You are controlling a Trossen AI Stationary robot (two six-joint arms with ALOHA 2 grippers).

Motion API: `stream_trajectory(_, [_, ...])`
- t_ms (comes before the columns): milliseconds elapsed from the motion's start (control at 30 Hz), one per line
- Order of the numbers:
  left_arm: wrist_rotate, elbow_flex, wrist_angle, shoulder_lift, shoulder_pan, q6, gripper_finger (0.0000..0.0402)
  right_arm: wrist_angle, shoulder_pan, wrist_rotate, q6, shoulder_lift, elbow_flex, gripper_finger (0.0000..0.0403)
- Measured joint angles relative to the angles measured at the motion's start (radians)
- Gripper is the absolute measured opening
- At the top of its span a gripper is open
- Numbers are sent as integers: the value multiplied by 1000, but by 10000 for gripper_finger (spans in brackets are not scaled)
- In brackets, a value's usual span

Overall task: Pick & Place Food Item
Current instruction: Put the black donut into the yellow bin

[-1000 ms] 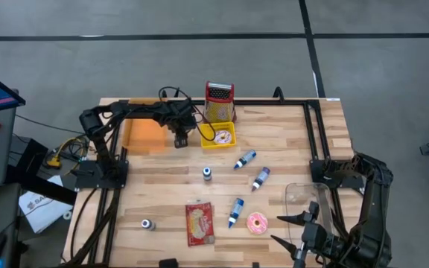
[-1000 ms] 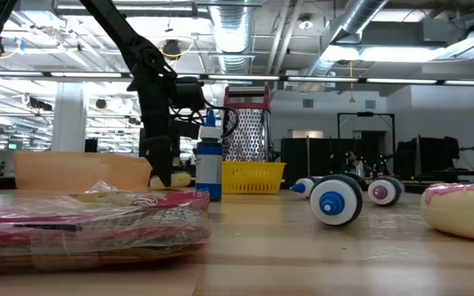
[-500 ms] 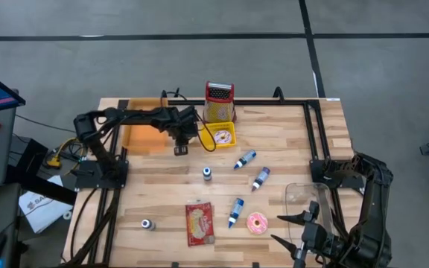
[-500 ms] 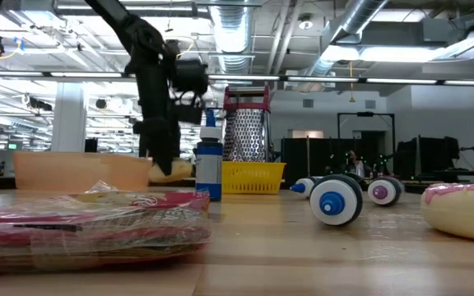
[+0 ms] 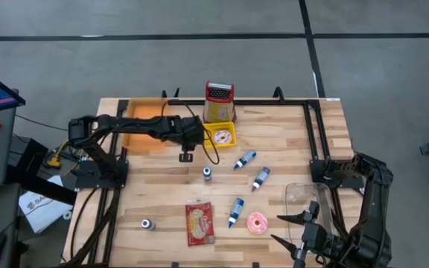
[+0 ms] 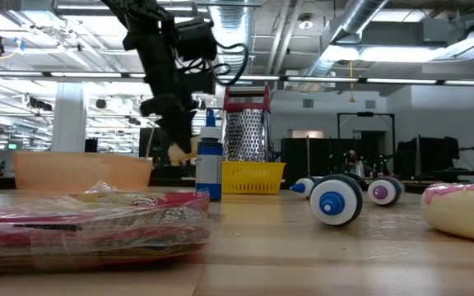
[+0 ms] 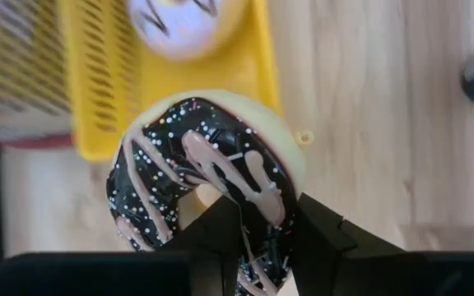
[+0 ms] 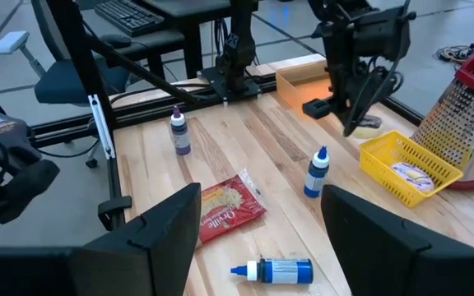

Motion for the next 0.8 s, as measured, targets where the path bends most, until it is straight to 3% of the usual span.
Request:
stream_trajectory(267, [1,107,2,27,0,35,76,-1,-1,8,-11,0,0,244])
stream_trajectory(800, [2,304,-4,233,0,136,76,0,3,10,-3,0,0,244])
